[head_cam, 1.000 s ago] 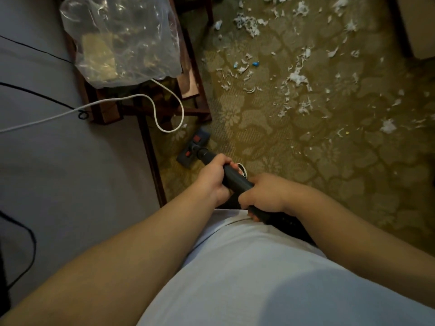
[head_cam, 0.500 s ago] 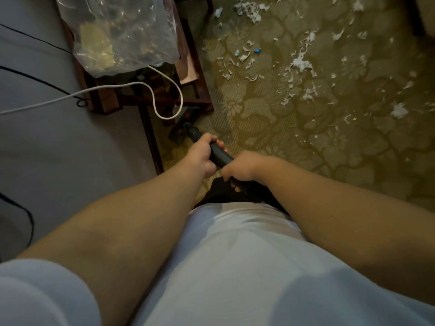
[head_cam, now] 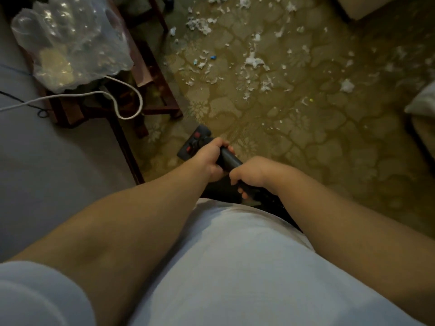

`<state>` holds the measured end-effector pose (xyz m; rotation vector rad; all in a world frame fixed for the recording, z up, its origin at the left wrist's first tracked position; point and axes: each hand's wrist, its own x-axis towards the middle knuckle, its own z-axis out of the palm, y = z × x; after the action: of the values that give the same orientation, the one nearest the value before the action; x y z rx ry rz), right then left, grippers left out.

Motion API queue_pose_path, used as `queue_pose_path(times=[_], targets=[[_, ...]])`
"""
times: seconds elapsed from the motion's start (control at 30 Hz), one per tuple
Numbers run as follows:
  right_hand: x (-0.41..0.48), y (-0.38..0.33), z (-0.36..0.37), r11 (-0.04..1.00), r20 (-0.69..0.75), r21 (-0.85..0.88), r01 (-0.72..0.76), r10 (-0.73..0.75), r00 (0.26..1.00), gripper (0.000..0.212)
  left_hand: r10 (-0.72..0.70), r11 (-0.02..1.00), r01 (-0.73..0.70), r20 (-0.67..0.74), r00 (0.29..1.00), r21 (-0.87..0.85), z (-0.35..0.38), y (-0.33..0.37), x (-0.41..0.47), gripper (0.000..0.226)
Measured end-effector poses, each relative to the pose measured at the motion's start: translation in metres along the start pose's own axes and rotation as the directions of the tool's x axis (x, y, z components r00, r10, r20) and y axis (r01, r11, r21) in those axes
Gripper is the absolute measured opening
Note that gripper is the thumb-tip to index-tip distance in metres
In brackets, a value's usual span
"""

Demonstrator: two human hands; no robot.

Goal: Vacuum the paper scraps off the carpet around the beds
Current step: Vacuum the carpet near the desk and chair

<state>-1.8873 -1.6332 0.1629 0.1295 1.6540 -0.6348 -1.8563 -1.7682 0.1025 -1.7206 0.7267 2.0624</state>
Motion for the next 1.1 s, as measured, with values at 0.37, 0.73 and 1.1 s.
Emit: queue_pose_path(times=[0.37, 0.73, 1.1], targets=[[-0.1, 0.203, -0.062, 0.899, -0.199, 0.437, 0.019, 0.076, 0.977, 0.025, -0.12, 0.884, 0.011, 0.204, 0.972, 0.468, 0.15, -0.165, -0.047, 0.012], [-0.125, 0.225, -0.114, 0.798, -0.315, 0.601, 0.047, 0.182, 0.931, 0.027, -0.227, 0.716, -0.015, 0.253, 0.94, 0.698, 0.25, -0.184, -0.049, 0.006], [-0.056, 0.063, -0.206, 0.802, -0.241, 0.597, -0.024, 0.208, 0.948, 0.034, -0.221, 0.705, 0.018, 0.195, 0.956, 0.709, 0.303, -0.007, 0.014, 0.015]])
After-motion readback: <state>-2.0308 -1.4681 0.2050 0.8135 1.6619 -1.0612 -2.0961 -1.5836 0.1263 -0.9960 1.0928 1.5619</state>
